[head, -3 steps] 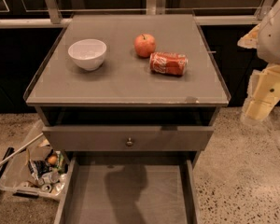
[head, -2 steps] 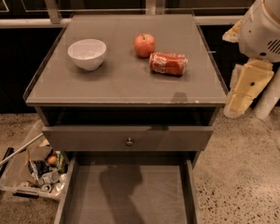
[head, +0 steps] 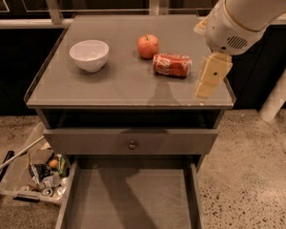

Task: Place coke can into middle drawer

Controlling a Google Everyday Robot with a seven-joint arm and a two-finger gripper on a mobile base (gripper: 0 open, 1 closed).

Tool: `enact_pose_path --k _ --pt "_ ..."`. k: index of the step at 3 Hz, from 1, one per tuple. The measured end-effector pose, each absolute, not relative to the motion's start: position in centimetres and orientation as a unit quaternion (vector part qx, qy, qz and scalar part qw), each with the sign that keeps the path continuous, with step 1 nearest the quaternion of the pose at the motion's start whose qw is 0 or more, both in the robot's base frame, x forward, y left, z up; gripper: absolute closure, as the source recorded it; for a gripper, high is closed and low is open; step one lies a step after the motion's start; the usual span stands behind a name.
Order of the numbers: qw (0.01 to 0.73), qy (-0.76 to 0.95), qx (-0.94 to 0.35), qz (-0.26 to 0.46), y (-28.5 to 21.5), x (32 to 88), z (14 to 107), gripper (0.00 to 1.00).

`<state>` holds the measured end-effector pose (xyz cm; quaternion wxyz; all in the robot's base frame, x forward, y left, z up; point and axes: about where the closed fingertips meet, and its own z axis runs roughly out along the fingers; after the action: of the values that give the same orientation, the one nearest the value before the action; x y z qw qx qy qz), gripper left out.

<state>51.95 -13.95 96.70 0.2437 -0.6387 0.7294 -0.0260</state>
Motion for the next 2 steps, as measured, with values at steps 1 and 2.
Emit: enact_pose_path --k 1,2 --pt "0.284 0.711 -0.643 -0.011 -13.9 55.9 95.3 0.0" --pt "0.317 0.693 -0.647 0.024 -14.7 60.4 92.6 0.0"
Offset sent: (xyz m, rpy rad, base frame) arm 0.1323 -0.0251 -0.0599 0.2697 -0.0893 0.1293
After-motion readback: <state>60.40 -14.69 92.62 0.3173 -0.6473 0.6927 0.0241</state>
